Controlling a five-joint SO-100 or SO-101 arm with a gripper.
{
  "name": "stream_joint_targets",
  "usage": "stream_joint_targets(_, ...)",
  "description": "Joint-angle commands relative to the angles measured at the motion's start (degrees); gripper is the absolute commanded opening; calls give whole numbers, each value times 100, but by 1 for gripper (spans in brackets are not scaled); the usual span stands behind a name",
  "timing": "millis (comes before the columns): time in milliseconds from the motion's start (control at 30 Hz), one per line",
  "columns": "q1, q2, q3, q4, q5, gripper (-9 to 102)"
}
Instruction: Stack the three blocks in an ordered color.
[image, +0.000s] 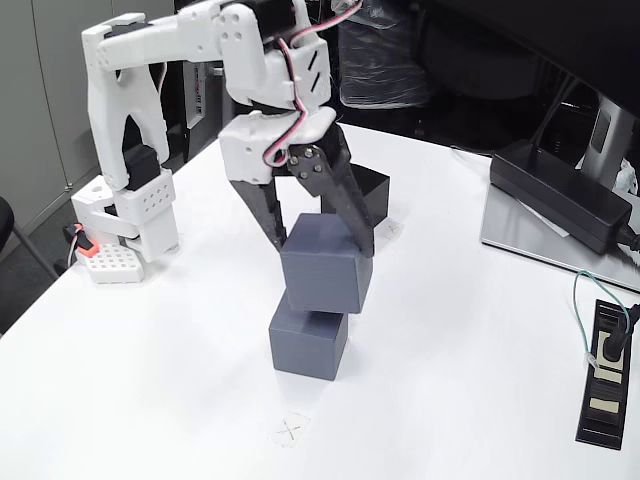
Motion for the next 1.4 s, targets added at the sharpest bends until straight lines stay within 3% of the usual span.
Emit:
stream_joint_targets(0, -105, 694, 281, 9, -70, 13)
stream_joint_targets(433, -26, 1002, 861, -70, -70, 13)
stream_joint_targets(767, 800, 905, 923, -580, -79, 13)
stream_joint_targets(1367, 334, 853, 1529, -694, -343, 13)
